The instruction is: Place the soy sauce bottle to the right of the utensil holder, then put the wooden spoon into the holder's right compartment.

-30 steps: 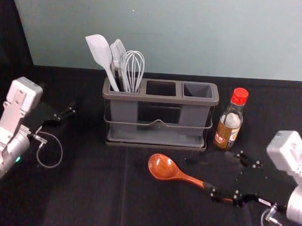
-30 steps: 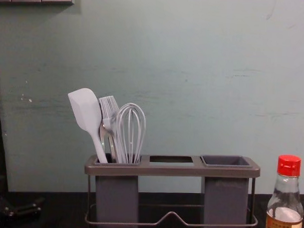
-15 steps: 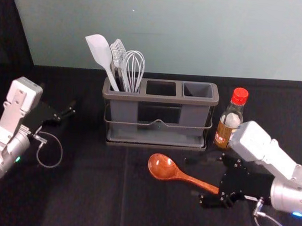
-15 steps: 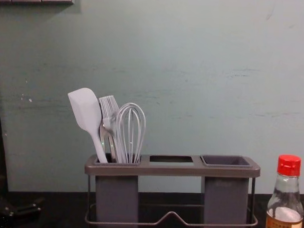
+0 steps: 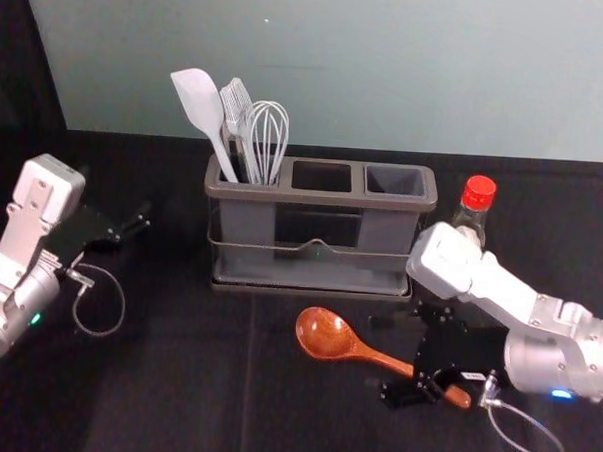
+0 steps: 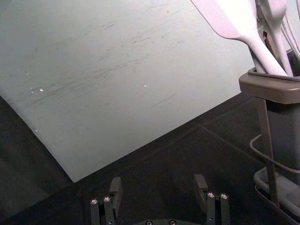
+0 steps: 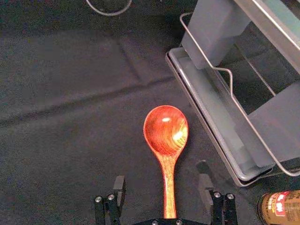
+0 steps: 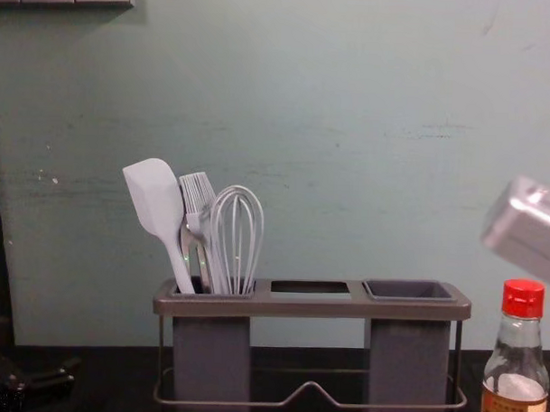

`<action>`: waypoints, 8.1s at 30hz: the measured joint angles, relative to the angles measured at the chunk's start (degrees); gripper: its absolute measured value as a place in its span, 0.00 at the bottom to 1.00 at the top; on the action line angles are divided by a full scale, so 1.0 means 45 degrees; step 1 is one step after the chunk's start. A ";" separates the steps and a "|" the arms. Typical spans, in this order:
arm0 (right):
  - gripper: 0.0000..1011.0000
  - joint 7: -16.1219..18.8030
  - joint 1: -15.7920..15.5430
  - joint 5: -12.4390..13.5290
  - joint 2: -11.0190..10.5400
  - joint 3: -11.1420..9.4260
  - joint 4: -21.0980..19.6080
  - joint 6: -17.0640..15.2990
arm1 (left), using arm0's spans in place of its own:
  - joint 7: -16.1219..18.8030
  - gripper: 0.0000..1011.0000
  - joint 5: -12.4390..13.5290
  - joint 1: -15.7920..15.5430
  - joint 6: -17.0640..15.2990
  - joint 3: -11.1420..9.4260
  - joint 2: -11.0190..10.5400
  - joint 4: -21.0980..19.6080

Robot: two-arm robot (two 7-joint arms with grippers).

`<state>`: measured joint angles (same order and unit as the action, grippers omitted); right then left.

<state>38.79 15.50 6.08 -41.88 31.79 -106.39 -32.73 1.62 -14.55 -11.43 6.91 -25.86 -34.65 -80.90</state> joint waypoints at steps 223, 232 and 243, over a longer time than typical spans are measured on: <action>0.15 -0.2279 -0.2518 0.6776 0.0089 -0.2837 -0.0392 0.5383 | 0.0000 0.99 0.0000 0.0000 -0.0001 0.0000 0.0001 0.0001; 0.15 -0.2512 -0.2330 0.7269 0.0804 -0.3048 0.0154 0.6304 | 0.0000 0.99 0.0000 0.0000 0.0000 0.0001 0.0000 0.0000; 0.15 -0.2945 -0.1042 0.7249 0.2248 -0.2738 0.1435 0.7006 | 0.0000 0.99 0.0000 0.0000 -0.0001 0.0001 0.0000 0.0000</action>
<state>25.54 10.81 38.70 -31.77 19.47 -99.94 -1.20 1.62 -14.55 -11.43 6.91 -25.86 -34.64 -80.90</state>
